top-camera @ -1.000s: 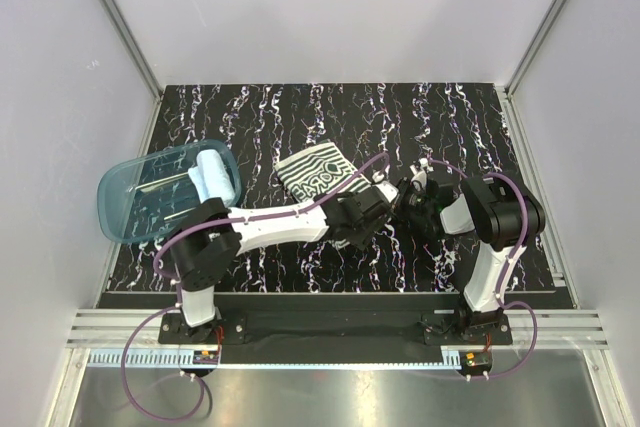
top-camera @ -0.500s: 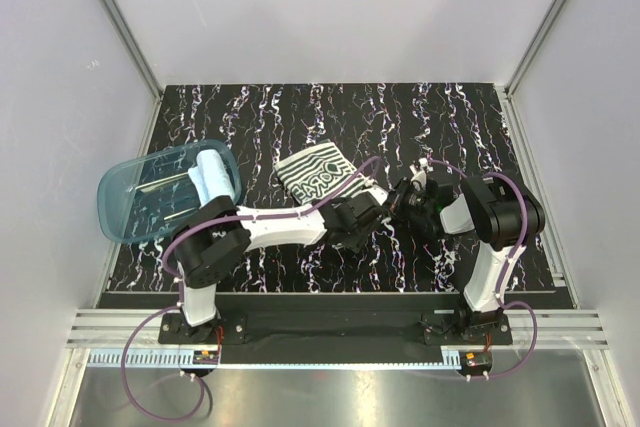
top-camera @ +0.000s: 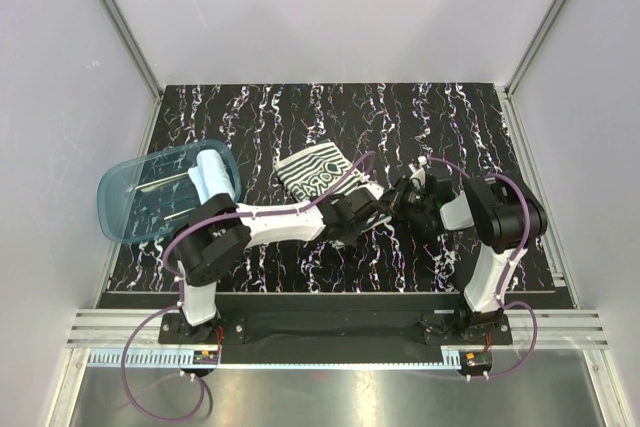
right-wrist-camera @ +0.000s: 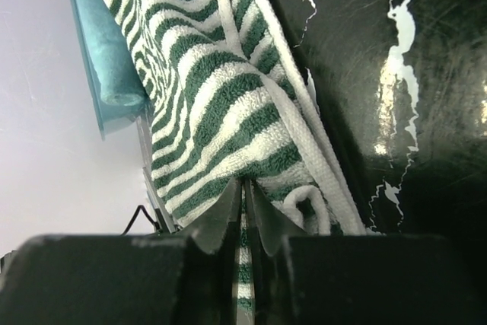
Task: Roll the towels
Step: Roll the towel
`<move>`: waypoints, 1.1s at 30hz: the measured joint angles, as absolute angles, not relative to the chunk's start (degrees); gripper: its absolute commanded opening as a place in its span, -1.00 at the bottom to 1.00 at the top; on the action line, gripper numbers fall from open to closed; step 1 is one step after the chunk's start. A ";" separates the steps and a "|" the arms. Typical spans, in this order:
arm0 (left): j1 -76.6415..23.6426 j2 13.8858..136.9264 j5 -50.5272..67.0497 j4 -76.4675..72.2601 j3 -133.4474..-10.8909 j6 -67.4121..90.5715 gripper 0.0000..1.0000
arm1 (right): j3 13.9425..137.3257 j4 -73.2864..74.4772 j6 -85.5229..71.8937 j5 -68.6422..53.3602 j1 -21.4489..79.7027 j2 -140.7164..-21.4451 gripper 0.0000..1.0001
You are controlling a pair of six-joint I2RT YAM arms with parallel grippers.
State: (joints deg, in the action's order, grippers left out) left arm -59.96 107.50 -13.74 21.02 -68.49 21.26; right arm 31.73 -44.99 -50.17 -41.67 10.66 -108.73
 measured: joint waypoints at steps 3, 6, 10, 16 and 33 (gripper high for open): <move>-59.66 108.01 -13.06 22.02 -69.36 21.21 -1.00 | 32.82 -39.05 -48.29 -40.77 10.76 -106.02 -0.41; -59.31 108.33 -12.05 22.90 -70.11 21.12 -1.00 | 34.37 -30.39 -46.19 -38.44 10.76 -101.08 0.25; -57.91 108.31 -8.29 23.27 -70.41 21.39 -1.00 | 39.20 -14.31 -42.04 -32.36 10.81 -90.43 0.51; -54.15 107.96 2.81 23.11 -70.39 24.67 -1.00 | 50.48 7.25 -37.06 -19.79 10.83 -76.23 0.58; -44.27 107.66 39.68 2.46 -56.36 51.05 -1.00 | 42.57 30.81 -40.12 -11.14 10.81 -51.88 0.40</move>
State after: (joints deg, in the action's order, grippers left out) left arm -44.27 107.66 39.68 2.46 -56.36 51.05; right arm 42.57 30.81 -40.12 -11.14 10.81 -51.88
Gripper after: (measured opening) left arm 0.129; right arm 0.711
